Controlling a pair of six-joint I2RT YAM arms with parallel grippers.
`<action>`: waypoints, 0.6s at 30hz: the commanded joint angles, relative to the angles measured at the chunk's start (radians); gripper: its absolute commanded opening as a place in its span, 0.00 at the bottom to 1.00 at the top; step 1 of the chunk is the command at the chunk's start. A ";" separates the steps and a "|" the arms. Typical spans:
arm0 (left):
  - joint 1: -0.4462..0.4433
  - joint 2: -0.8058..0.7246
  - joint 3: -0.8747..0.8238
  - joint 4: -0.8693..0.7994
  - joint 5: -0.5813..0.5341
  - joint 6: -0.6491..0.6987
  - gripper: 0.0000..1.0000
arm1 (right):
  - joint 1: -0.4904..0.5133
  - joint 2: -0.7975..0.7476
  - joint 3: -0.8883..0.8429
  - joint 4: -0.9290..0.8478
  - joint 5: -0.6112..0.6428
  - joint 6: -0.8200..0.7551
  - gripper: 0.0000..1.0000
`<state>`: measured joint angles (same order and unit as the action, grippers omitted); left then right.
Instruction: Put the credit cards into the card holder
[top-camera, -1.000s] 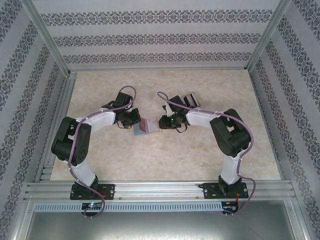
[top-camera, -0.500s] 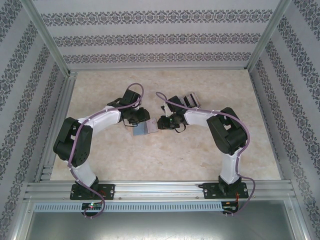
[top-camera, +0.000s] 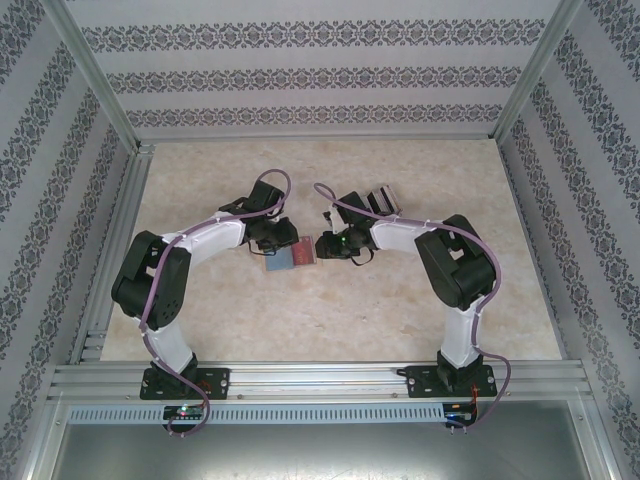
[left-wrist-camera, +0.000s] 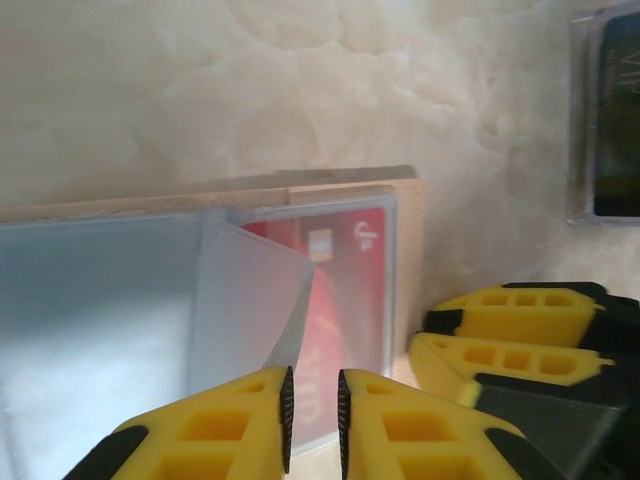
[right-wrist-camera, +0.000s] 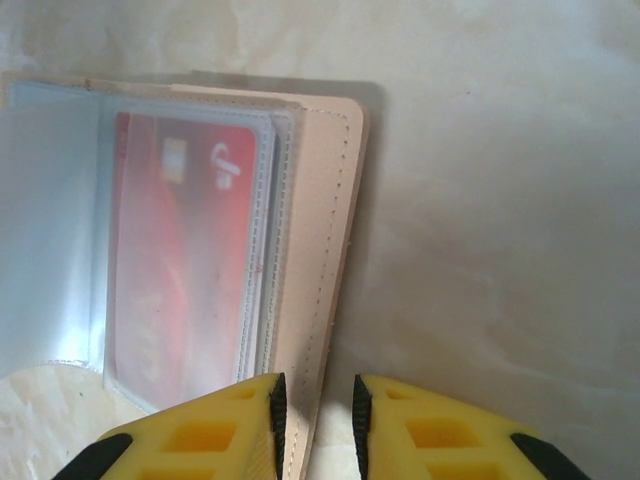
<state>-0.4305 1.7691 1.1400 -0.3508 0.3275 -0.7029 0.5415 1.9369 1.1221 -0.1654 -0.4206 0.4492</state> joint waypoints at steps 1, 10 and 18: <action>0.002 -0.024 -0.016 -0.074 -0.081 0.037 0.22 | -0.019 -0.038 -0.037 -0.013 0.006 -0.008 0.29; 0.027 -0.109 -0.021 -0.122 -0.138 0.058 0.30 | -0.129 -0.200 -0.049 -0.080 0.021 -0.058 0.30; 0.027 -0.134 0.032 -0.120 -0.128 0.068 0.37 | -0.289 -0.354 -0.067 -0.100 0.052 -0.082 0.40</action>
<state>-0.4103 1.6650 1.1484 -0.4580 0.2012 -0.6537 0.3008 1.6302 1.0740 -0.2371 -0.3988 0.3939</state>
